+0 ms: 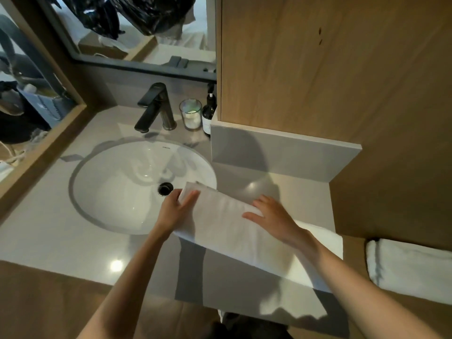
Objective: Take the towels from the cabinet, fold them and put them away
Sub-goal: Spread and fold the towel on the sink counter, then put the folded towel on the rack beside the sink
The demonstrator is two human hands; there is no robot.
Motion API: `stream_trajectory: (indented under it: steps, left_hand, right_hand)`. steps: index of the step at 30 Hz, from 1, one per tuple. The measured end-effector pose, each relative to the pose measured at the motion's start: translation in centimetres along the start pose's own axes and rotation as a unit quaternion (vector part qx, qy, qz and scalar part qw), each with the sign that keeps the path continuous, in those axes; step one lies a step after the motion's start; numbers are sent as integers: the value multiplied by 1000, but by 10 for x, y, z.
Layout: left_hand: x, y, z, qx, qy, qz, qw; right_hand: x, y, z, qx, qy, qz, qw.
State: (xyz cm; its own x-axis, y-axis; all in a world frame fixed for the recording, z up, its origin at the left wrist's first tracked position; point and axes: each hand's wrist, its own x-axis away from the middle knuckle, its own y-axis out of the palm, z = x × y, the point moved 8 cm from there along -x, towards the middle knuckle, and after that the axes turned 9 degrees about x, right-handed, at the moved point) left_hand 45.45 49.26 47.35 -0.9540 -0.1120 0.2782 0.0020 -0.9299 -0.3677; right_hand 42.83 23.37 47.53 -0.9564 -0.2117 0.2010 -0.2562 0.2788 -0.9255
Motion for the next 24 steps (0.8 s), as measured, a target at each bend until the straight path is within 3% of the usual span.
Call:
stream_trajectory:
  steps: [5, 12, 20, 24]
  left_hand:
    - [7, -2, 55, -3, 59, -1, 998]
    - [56, 3, 156, 0, 213, -31, 977]
    - [163, 3, 258, -86, 421, -22, 903]
    - [225, 4, 302, -145, 521, 9, 841]
  right_hand:
    - [19, -31, 5, -100, 25, 9, 995]
    - [82, -102, -18, -79, -18, 73, 994]
    - [169, -157, -59, -73, -5, 197, 978]
    - [218, -191, -72, -76, 7, 254, 964]
